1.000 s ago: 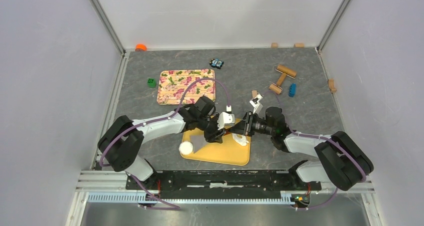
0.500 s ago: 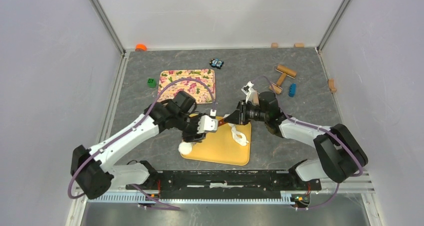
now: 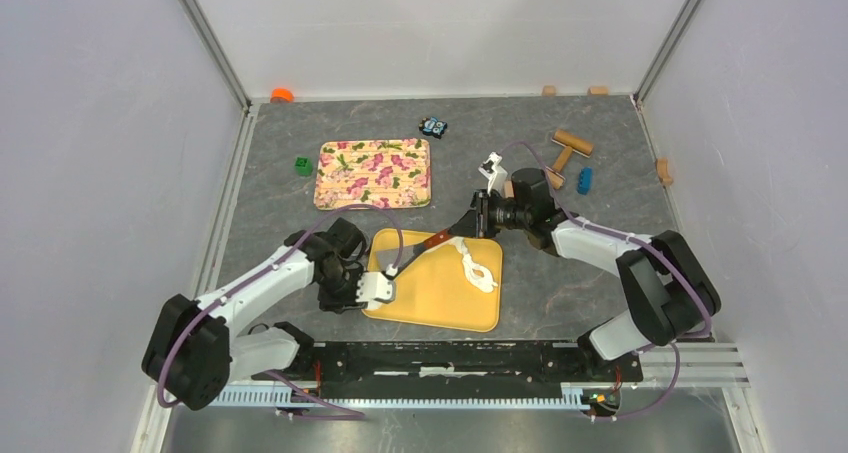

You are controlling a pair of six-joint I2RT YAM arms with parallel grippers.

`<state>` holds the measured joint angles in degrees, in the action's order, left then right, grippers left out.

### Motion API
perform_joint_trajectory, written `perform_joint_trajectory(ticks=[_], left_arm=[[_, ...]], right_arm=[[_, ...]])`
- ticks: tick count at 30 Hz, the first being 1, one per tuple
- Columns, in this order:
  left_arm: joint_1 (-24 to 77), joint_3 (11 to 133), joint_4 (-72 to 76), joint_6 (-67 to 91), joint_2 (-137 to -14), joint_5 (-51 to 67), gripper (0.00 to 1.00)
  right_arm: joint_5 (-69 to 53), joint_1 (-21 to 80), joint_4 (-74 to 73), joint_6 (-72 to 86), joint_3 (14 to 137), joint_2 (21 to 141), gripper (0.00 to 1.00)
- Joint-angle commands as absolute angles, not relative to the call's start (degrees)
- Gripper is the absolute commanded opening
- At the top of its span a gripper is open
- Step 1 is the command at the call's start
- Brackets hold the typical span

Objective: Roll out the dumpling wrappers from the dough
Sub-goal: Scoop the dumpling wrapper from the work surface.

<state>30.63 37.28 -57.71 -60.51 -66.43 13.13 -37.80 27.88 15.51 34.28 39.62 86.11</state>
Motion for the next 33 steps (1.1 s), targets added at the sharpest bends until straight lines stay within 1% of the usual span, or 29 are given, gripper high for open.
perform_joint_trajectory(ticks=[1,9,15,19,26,29,33], left_arm=[[30.5,34.02,-46.26,-62.71,-66.02,12.45,0.41],[30.67,32.37,-42.01,-61.03,-67.65,18.07,0.42],[31.27,33.9,-41.78,-59.1,-67.92,22.48,0.44],[31.53,34.34,-40.53,-58.1,-69.47,22.51,0.44],[31.8,34.35,-38.9,-57.62,-71.05,20.83,0.44],[31.77,34.26,-38.6,-57.86,-71.31,20.36,0.44],[31.8,33.88,-38.41,-58.06,-71.06,20.11,0.44]], right_arm=[[-30.83,27.78,5.67,24.28,40.14,89.24,0.0],[-31.12,27.75,-7.09,17.25,44.44,92.27,0.0],[-32.22,28.06,-12.07,14.5,44.71,92.01,0.0],[-33.28,28.82,-13.35,13.9,43.43,90.56,0.0],[-33.45,29.37,-21.56,9.56,43.94,88.34,0.0],[-33.03,29.28,-22.49,10.02,44.87,88.6,0.0],[-32.37,28.79,-17.7,16.05,46.5,88.27,0.0]])
